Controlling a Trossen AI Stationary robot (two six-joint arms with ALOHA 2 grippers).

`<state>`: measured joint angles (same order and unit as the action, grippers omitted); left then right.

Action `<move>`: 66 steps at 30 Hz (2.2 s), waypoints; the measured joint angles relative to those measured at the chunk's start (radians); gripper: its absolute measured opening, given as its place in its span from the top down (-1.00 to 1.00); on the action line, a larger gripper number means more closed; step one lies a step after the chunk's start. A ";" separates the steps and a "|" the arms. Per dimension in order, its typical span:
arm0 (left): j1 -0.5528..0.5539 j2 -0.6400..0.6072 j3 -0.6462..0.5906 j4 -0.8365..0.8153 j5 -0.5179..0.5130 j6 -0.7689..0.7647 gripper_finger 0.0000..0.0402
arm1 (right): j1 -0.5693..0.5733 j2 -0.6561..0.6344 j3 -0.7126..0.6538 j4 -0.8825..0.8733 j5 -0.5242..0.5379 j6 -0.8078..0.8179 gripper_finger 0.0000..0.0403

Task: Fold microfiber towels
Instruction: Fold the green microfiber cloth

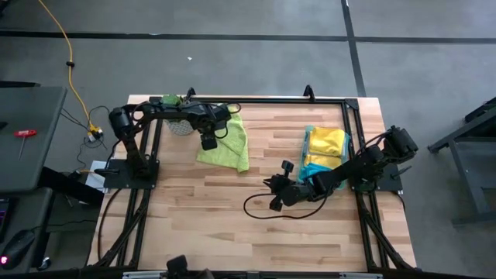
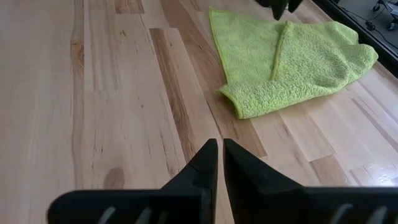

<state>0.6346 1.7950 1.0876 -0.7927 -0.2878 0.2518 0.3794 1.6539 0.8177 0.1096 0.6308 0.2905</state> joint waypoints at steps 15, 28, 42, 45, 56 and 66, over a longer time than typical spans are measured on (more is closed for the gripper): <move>0.026 0.000 -0.012 0.091 0.030 0.004 0.33 | 0.000 0.000 0.000 0.000 0.000 0.023 0.91; 0.025 0.000 -0.012 0.056 0.014 0.066 0.34 | 0.000 0.000 0.000 0.000 0.000 0.023 0.91; 0.046 0.036 -0.011 0.055 0.045 0.120 0.34 | 0.000 0.000 0.000 0.000 -0.031 0.023 0.91; 0.046 0.059 -0.006 0.059 0.040 0.146 0.34 | 0.000 0.000 0.000 0.000 -0.034 0.023 0.91; 0.046 0.015 0.001 0.083 0.057 0.168 0.34 | 0.000 0.000 0.000 0.001 -0.033 0.023 0.91; 0.046 0.021 0.000 0.075 0.068 0.163 0.34 | 0.000 0.000 0.000 0.001 -0.034 0.023 0.91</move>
<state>0.6807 1.8164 1.0874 -0.7178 -0.2199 0.4145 0.3794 1.6540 0.8181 0.1104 0.5972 0.3134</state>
